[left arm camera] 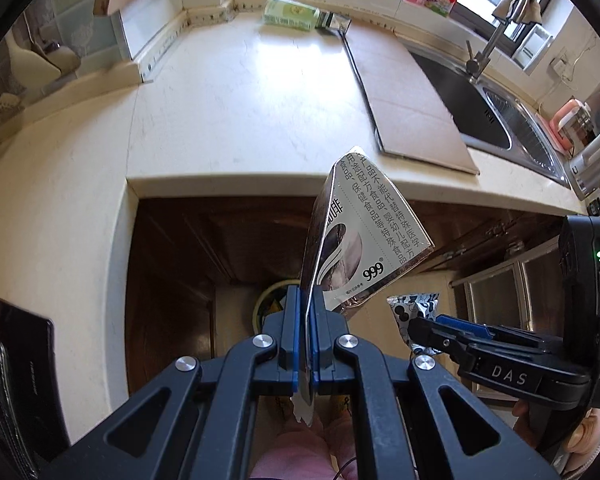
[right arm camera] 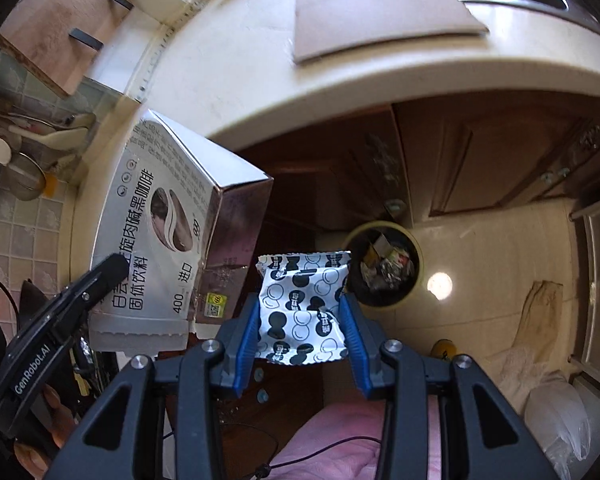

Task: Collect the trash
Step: 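Lift and carry the coffee carton and dotted wrapper down over the bin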

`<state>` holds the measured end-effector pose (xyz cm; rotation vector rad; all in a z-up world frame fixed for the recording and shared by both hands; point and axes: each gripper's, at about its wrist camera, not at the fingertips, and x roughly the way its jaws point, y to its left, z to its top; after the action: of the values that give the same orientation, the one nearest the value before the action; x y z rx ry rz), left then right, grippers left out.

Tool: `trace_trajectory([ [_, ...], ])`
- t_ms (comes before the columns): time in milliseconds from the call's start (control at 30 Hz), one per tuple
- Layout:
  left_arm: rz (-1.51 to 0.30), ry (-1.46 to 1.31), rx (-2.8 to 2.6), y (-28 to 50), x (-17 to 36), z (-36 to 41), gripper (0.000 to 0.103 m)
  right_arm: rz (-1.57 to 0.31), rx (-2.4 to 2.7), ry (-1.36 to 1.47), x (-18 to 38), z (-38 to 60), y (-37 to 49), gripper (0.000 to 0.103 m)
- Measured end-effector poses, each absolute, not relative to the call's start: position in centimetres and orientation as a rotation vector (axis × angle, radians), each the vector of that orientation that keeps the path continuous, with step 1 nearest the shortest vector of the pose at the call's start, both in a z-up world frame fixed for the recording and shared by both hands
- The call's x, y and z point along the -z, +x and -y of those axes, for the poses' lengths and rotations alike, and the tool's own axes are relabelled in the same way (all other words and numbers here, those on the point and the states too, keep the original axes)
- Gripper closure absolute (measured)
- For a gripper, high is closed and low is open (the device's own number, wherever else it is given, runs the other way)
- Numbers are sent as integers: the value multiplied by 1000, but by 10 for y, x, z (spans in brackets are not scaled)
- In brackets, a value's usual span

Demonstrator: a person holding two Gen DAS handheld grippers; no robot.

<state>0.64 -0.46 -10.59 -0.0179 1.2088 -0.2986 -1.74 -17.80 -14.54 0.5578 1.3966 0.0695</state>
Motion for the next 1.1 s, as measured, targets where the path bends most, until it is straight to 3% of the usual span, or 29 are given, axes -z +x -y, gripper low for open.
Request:
trace_trajectory([
  [367, -1347, -28, 284, -10, 195, 20, 101, -1520, -23, 531, 225, 190, -25, 63],
  [900, -1549, -63, 198, 6, 469, 25, 101, -1652, 6, 436, 445, 200, -17, 63],
  [1100, -1564, -53, 185, 9, 535, 31, 97, -1665, 14, 416, 511, 197, -10, 62],
])
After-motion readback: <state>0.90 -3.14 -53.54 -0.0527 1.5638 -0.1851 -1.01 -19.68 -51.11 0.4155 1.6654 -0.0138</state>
